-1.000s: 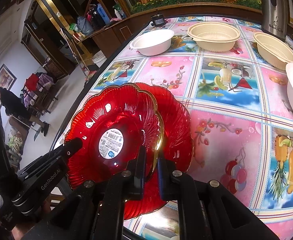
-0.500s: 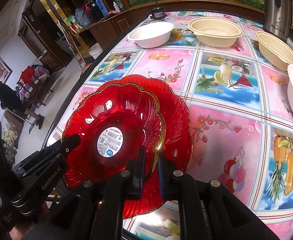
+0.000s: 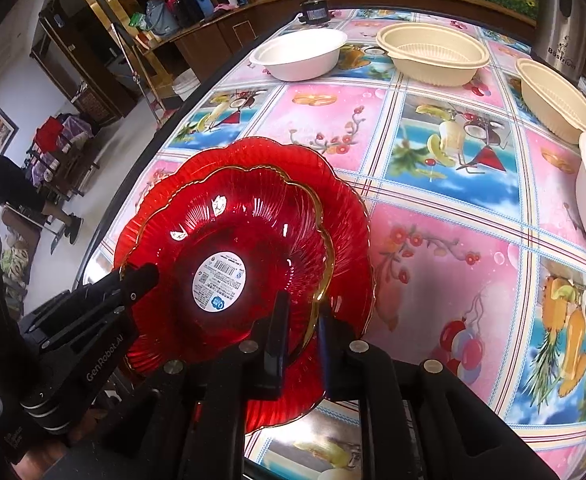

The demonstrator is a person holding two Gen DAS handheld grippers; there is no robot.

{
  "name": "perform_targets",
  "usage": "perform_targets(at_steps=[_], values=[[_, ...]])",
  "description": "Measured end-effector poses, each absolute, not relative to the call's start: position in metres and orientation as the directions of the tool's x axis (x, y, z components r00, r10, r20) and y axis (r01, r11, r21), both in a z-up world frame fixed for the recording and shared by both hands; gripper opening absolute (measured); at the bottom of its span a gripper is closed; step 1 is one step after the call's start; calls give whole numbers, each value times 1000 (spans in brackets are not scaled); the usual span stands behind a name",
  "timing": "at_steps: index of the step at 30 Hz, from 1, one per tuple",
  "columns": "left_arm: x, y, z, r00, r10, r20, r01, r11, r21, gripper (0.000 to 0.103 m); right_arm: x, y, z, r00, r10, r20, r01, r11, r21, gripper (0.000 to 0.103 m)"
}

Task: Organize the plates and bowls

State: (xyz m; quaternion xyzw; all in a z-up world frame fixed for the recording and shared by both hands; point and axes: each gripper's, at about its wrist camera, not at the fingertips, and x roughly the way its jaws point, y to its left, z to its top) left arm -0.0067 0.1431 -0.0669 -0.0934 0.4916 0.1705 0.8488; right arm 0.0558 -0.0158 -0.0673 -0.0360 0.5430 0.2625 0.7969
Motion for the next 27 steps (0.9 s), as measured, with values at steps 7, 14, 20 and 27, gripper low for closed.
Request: perform_targets(at_steps=[7, 14, 20, 27], values=[[-7, 145, -67, 443, 164, -882, -370, 929, -13, 25, 56, -15, -67, 238, 384, -892, -466, 851, 242, 19], [-8, 141, -66, 425, 103, -899, -326, 944, -46, 39, 52, -12, -64, 223, 378, -898, -491, 840, 231, 29], [-15, 142, -54, 446, 64, -893, -319, 943, -92, 58, 48, -15, -59, 213, 380, -900, -502, 833, 232, 39], [-18, 156, -33, 473, 34, -880, -330, 933, -141, 68, 47, -26, -47, 209, 417, -884, -502, 822, 269, 47]])
